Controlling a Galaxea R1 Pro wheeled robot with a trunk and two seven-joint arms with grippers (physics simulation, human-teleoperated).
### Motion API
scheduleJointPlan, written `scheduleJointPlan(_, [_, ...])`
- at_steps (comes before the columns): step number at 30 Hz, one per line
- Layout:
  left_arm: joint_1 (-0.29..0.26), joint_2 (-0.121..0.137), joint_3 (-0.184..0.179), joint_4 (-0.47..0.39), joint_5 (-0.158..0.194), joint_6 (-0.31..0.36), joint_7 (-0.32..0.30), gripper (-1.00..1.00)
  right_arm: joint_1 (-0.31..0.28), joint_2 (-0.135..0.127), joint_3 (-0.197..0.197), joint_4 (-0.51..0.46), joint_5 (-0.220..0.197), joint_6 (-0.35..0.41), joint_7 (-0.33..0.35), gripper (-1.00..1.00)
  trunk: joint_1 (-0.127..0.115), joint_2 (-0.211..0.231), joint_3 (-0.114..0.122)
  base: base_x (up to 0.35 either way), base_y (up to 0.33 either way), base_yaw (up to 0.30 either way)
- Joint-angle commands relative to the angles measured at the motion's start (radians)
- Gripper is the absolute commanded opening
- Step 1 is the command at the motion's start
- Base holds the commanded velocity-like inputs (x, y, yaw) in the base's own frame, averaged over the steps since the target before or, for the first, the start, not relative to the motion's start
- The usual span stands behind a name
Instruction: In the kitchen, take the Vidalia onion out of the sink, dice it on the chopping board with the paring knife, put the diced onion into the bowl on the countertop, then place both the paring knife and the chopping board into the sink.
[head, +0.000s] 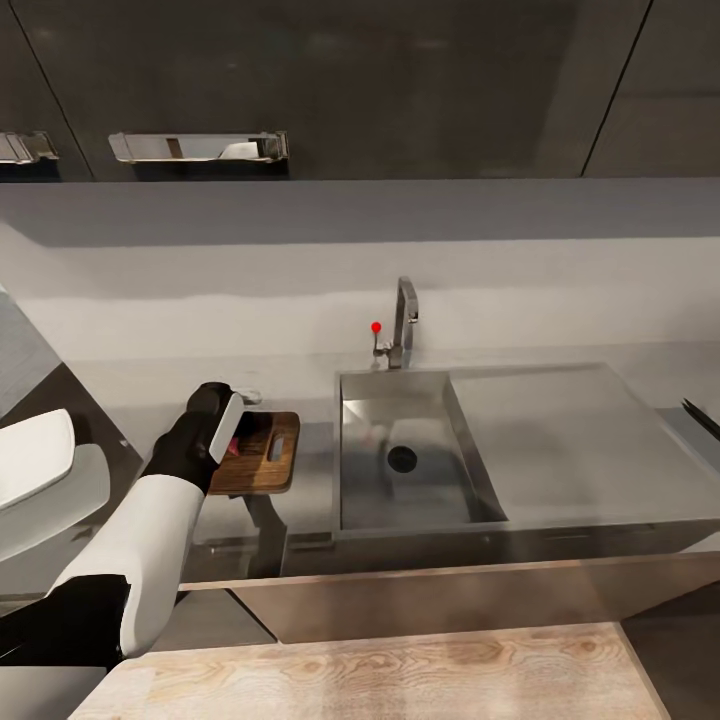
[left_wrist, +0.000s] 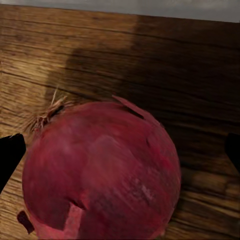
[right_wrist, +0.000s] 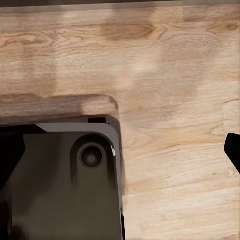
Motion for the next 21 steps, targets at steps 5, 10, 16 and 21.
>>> scheduleJointPlan(5, [-0.001, -0.001, 0.003, -0.003, 0.010, 0.002, 0.009, 1.00, -0.001, -0.001, 0.009, 0.000, -0.010, -0.003, -0.004, 1.00, 0.001, -0.002, -0.002, 0.000, 0.000, 0.000])
scheduleJointPlan(10, [-0.001, -0.001, 0.007, -0.038, 0.009, 0.004, 0.009, 1.00, -0.001, -0.001, 0.009, 0.000, -0.010, -0.003, -0.004, 1.00, 0.001, -0.002, -0.002, 0.000, 0.000, 0.000])
scheduleJointPlan(16, [-0.001, -0.001, 0.001, -0.294, 0.009, 0.006, 0.009, 1.00, -0.001, -0.001, 0.009, 0.000, -0.010, -0.003, -0.004, 1.00, 0.001, -0.002, -0.002, 0.000, 0.000, 0.000])
scheduleJointPlan(21, [-0.001, 0.000, 0.002, -0.378, 0.008, 0.006, 0.010, 1.00, -0.001, -0.001, 0.009, 0.000, -0.010, -0.003, -0.004, 1.00, 0.001, -0.002, -0.002, -0.003, 0.000, 0.000])
